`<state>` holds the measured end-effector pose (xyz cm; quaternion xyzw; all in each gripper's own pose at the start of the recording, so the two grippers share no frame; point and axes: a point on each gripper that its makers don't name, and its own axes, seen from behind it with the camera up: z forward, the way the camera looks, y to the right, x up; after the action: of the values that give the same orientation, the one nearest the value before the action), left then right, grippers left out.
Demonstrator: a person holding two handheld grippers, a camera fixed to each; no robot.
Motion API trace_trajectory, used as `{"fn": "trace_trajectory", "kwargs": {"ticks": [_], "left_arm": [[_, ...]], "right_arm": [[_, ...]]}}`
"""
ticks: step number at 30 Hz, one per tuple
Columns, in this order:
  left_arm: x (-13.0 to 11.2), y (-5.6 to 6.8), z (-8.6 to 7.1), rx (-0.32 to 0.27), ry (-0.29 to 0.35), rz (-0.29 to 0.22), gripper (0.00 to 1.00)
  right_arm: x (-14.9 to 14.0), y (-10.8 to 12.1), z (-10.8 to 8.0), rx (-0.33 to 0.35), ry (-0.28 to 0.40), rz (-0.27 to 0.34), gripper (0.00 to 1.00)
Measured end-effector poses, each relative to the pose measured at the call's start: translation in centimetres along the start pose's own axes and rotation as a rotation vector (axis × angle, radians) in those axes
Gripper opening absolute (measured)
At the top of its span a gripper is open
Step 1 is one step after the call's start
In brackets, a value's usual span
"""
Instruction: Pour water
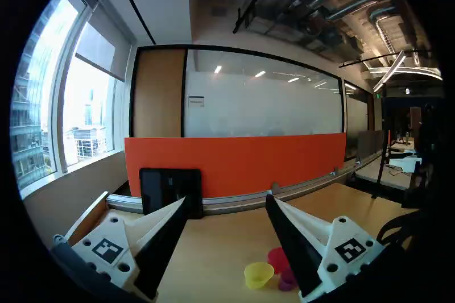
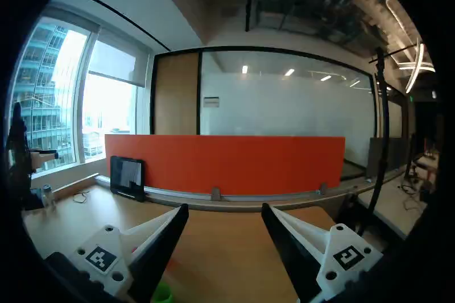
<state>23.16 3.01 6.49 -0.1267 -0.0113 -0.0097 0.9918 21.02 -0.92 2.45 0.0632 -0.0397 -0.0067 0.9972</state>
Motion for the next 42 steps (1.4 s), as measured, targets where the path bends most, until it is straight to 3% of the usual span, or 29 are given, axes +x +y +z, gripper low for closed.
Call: {"fn": "trace_trajectory", "kwargs": {"ticks": [5,20,32,42], "left_arm": [[-0.1,1.1,0.3,-0.048,-0.015,-0.01,0.96],[-0.4,4.9,0.7,-0.239,-0.045,0.001,0.96],[-1.4,6.0,1.0,-0.294,-0.068,0.053,0.96],[-2.6,7.2,0.6,-0.354,-0.108,0.09,0.96]], "right_arm": [[0.1,-0.6,0.0,0.044,-0.005,0.0,0.99],[1.0,-4.5,-1.4,0.269,0.012,0.0,0.99],[1.3,-6.0,-1.6,0.34,0.01,-0.039,0.99],[-0.1,-7.8,-2.6,0.426,-0.048,-0.081,0.99]]}}
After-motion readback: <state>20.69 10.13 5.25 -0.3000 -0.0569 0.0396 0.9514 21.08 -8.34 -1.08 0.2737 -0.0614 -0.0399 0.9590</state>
